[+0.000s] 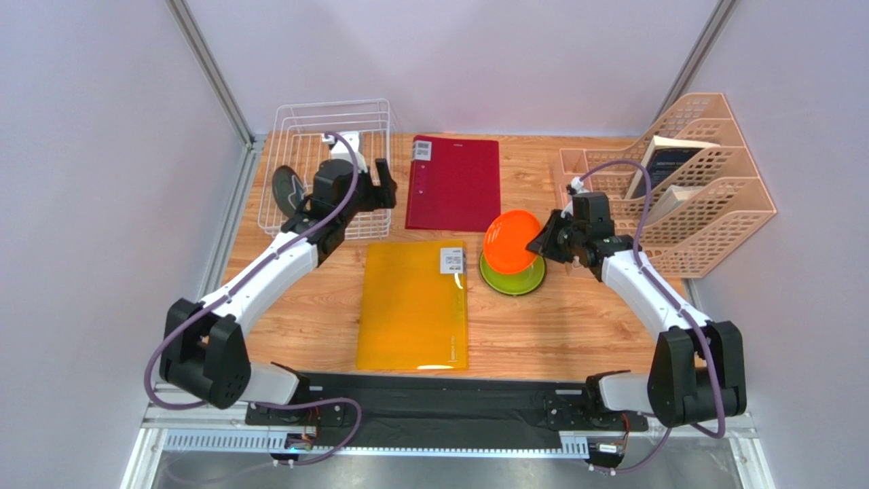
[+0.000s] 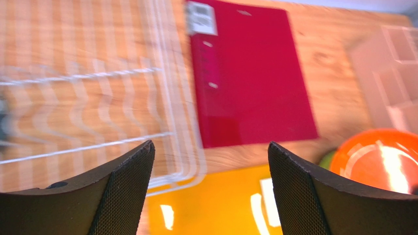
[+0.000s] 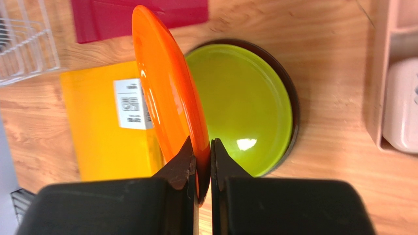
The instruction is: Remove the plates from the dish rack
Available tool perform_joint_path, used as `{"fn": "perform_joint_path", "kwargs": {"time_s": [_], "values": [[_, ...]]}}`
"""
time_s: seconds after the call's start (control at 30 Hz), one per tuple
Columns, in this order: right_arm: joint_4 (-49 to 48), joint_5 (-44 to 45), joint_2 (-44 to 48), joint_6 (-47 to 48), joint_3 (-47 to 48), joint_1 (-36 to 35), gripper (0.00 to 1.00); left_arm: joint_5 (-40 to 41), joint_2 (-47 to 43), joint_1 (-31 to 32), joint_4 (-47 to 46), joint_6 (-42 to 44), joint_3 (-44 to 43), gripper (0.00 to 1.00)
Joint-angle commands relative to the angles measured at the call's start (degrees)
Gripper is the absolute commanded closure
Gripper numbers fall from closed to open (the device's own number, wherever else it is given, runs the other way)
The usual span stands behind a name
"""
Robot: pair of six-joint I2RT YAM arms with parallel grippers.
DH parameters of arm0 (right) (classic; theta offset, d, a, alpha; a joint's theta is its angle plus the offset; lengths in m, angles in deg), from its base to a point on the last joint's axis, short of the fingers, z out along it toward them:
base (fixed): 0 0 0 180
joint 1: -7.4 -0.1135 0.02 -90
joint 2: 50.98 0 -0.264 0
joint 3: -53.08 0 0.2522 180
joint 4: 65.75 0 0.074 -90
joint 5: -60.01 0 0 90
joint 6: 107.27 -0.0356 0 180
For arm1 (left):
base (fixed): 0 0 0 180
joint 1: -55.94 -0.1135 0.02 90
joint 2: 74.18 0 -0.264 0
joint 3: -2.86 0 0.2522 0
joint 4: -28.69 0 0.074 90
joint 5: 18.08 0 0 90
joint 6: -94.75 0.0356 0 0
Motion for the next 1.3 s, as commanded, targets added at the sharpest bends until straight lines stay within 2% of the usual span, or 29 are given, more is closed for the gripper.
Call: {"fn": "perform_joint_path", "kwargs": {"time_s": [0.0,0.13,0.33,0.43,0.47,0.73,0.93,1.07,1.27], "values": [[3.0,3.8,0.5,0.4,-0.9,0.7,1.0,13.7,-3.6,-3.5,3.7,9.3,-2.3,0.09],[2.7,3.0,-1.7,0.5,-0.8,0.8,1.0,17.0,-4.0,-6.5,4.1,10.7,-1.5,0.07],[1.9,1.0,-5.0,0.2,-0.5,0.8,0.99,17.1,-4.0,-11.7,3.7,9.9,0.6,0.04],[2.1,0.4,-5.6,0.0,-0.4,0.8,0.89,15.7,-3.0,-14.9,3.7,9.2,0.8,0.04],[2.1,0.4,-5.7,0.1,-0.5,0.8,0.8,14.9,-2.5,-15.6,3.7,8.7,0.8,0.04],[4.8,2.4,-5.9,0.9,0.1,0.8,0.52,11.3,2.2,-19.4,1.9,6.0,1.3,0.04],[9.2,6.0,-6.5,2.5,2.4,0.2,0.41,10.2,5.0,-21.6,0.6,5.2,0.8,0.04],[12.2,11.7,-6.5,3.2,4.2,-0.7,0.39,8.8,6.8,-23.1,0.6,4.4,0.1,0.04],[12.1,13.0,-5.7,3.6,5.5,-1.6,0.39,8.2,10.1,-23.4,-2.1,4.5,-1.5,0.05]]}}
